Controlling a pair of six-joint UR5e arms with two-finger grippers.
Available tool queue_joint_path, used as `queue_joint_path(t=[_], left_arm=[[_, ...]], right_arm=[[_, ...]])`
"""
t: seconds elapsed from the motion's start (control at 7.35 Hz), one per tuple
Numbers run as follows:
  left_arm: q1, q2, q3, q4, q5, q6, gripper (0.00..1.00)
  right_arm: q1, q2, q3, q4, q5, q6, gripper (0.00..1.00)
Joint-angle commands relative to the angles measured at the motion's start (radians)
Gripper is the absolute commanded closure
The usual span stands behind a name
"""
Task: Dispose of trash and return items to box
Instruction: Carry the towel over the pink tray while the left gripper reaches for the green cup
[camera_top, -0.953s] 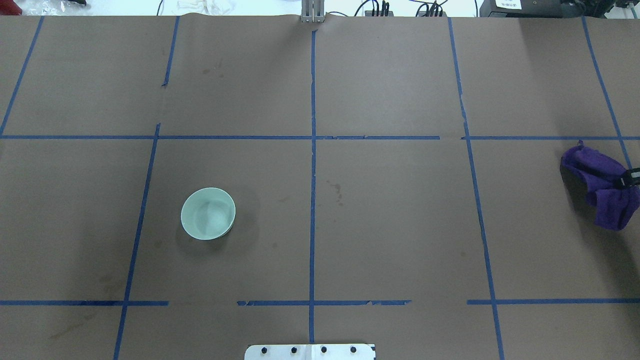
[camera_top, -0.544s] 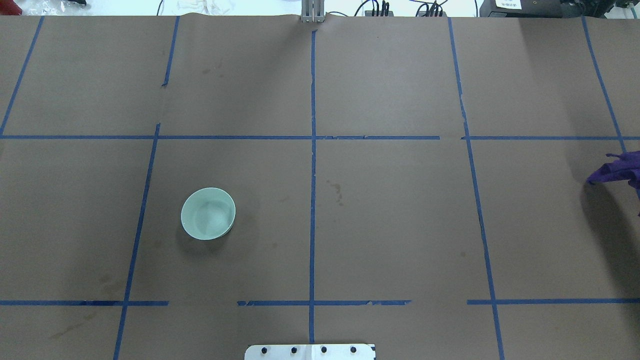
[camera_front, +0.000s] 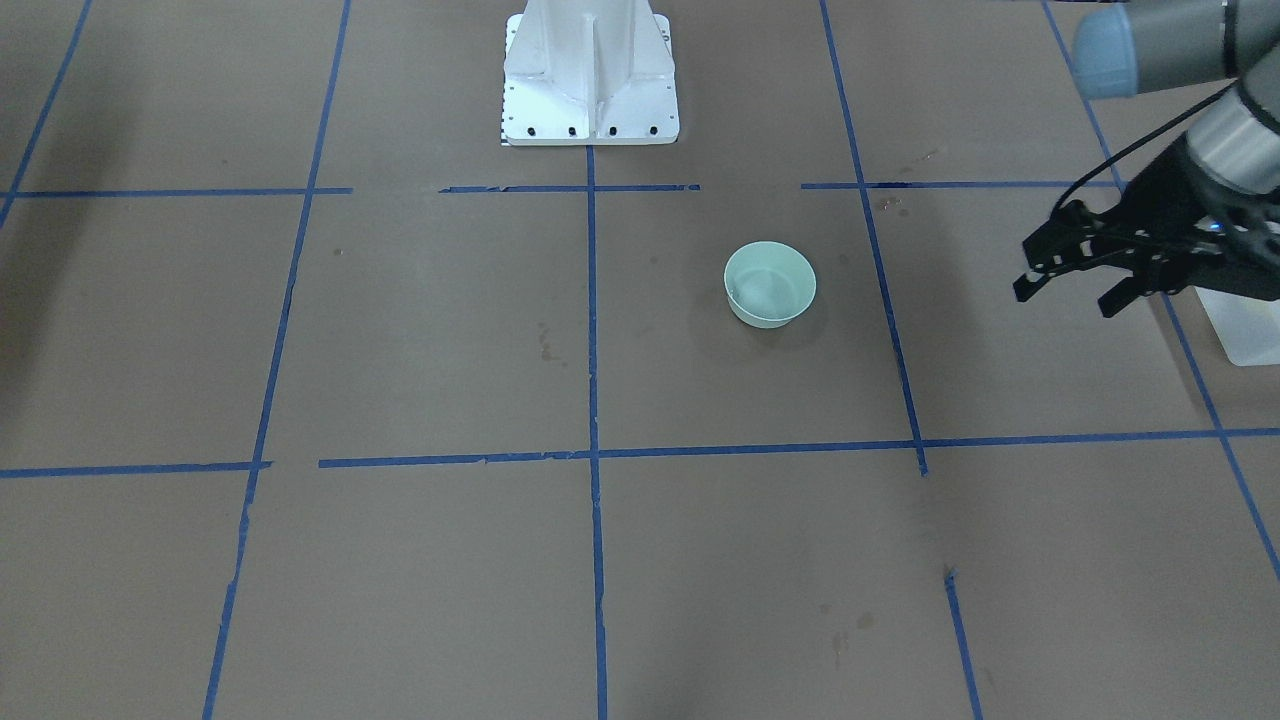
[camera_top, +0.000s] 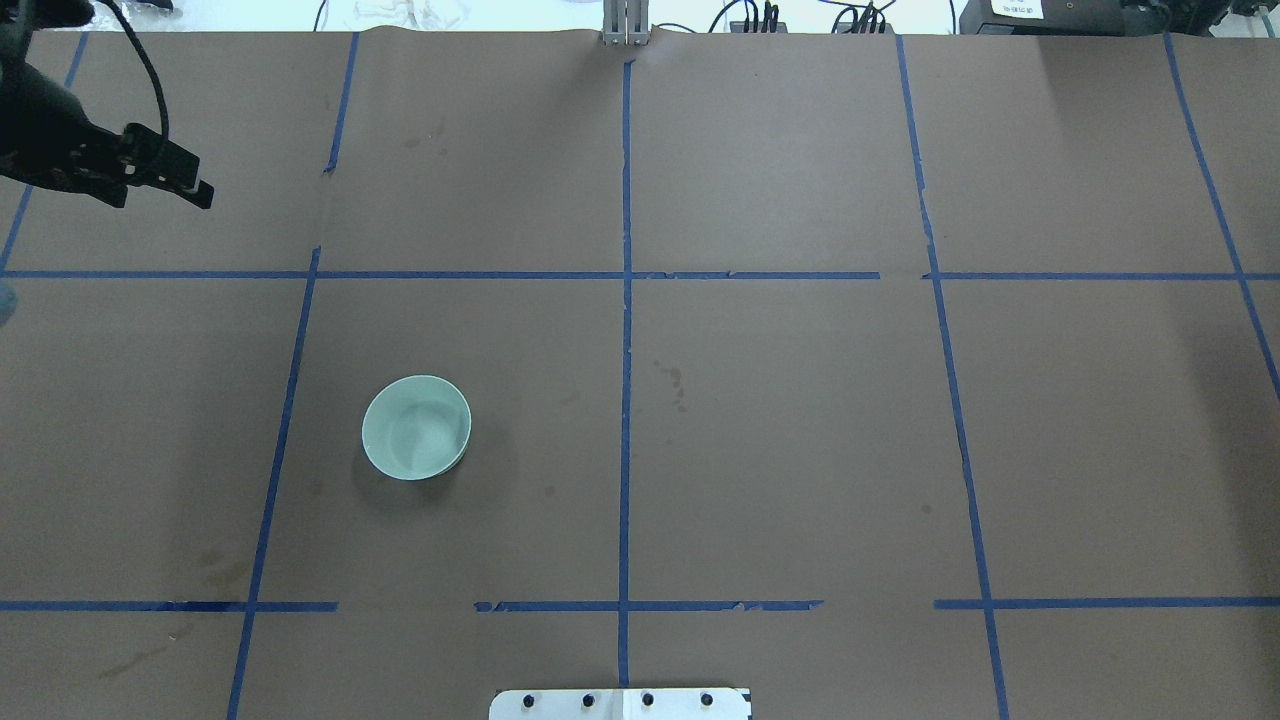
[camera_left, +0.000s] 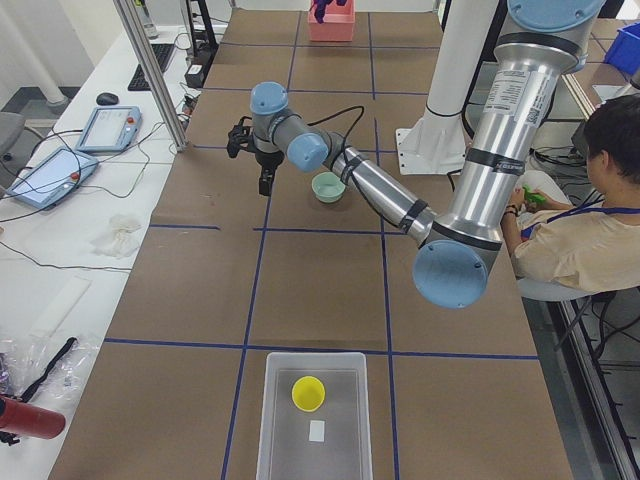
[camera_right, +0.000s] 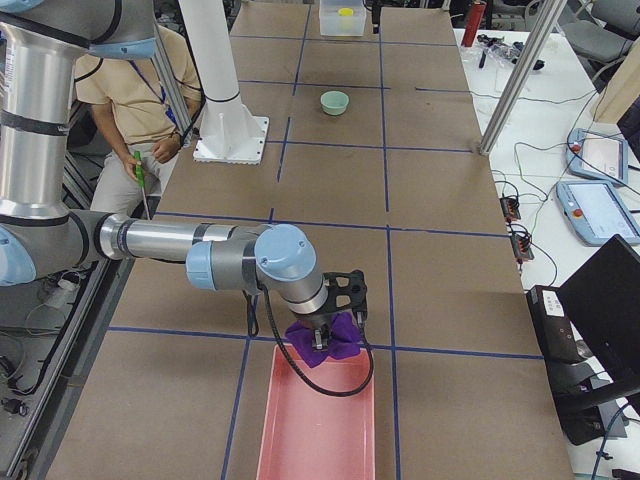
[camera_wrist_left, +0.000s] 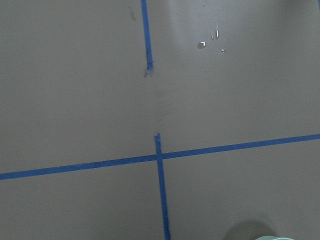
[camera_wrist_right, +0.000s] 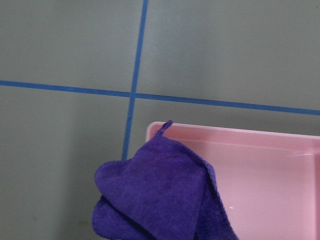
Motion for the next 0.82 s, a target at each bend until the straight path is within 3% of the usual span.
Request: queue_joint_path(t=[0.0,0.14,0.54,0.68], left_arm=[[0.122,-0.01,-0.021,0.0,0.061,-0.133,0.0],[0.182,-0.009,-0.021,0.002,0.134,-0.139,0.0],[0.381,-0.013,0.007,0.0,0.175,-0.318,0.0],[0.397,-0.027,0.051,-0.023,0.201,-0.328,0.0]], right_arm=[[0.069,0.053,-0.125,-0.098,-0.089,-0.246,1.0],[0.069,0.075,-0.199,-0.095,-0.092,-0.263,1.0],[0.062,0.073,-0.362,0.053,-0.131,-0.268,1.0],[0.054,0.073,-0.365,0.054,-0.131,-0.263,0.27]])
